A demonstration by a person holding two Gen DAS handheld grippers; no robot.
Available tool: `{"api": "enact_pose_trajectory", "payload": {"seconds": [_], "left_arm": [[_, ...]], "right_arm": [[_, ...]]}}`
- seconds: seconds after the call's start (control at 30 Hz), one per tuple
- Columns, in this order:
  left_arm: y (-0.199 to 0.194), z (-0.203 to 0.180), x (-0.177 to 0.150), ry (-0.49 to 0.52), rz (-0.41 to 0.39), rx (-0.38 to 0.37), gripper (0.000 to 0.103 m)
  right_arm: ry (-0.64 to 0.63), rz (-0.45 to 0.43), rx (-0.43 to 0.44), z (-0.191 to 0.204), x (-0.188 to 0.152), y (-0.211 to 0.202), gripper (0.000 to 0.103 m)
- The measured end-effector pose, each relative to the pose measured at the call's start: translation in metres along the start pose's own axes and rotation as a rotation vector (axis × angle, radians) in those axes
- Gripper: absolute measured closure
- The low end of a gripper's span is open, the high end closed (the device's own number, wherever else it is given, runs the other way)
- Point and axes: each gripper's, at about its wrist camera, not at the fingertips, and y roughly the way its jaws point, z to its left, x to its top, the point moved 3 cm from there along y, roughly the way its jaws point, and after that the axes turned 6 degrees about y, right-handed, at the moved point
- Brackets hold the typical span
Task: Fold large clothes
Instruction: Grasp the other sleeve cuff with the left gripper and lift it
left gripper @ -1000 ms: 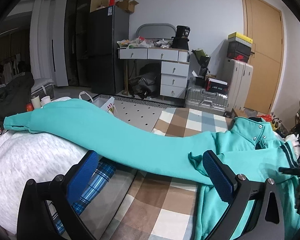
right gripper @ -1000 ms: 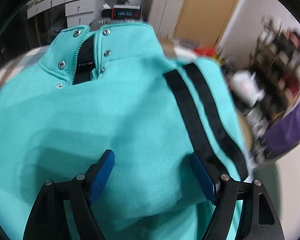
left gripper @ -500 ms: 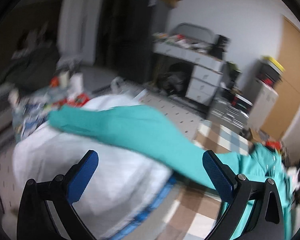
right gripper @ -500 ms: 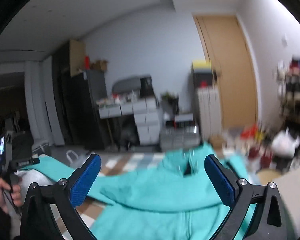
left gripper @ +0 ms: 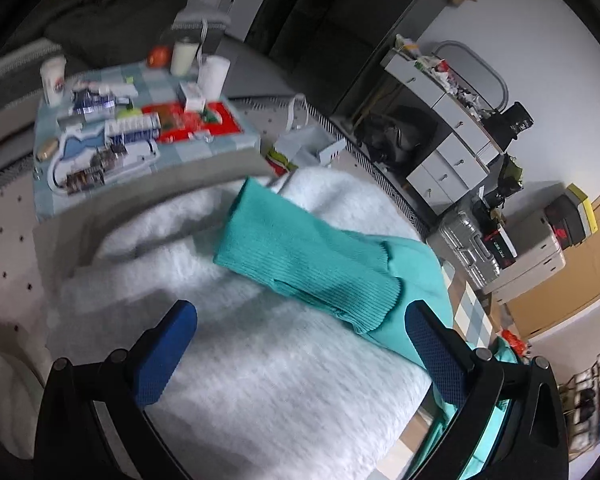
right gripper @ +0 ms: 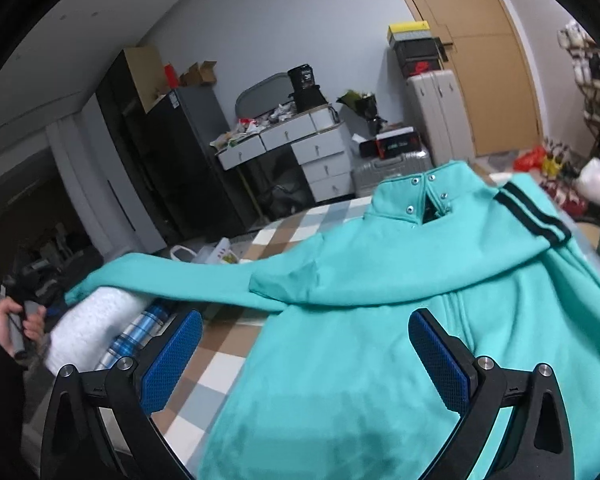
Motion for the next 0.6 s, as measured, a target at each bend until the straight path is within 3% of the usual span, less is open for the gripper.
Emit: {"api": "enact_pose_trajectory", "payload": {"seconds": [0.13,0.3,0.33,0.43,0.47,0.5,0.6], "left_arm": [[0.019,-0.008,0.003,-0.026,0.088,-0.113,0.002],[0.028,-0.011,0.011,-0.099,0.102,-0.128,0.005],[0.029,-0.010,0.014,-0.108,0.102,-0.127,0.023],[0.031,-0.012,0.018,-0.129,0.127,-0.148,0.059],[0.031,-0.011,0.019,-0.133,0.127,-0.136,0.069],[0.028,-0.010,0.021,-0.129,0.115,-0.113,0.085],[0.011,-0.021,0.028,-0.068,0.033,-0.106,0.092]], "right_arm": [[0.028,-0.038,0.002,-0.007,0.006,-0.011,0.000],[0.075,-0.004,0.008,-0.017,0.013,-0.008,0.000],[0.086,0.006,0.010,-0.019,0.013,-0.006,0.000],[0.102,0.012,0.019,-0.020,0.014,-0.004,0.000],[0.100,0.009,0.019,-0.019,0.014,-0.004,0.000],[0.097,0.007,0.019,-0.018,0.014,-0.003,0.000],[0.089,0.001,0.021,-0.017,0.014,-0.005,0.000]]}}
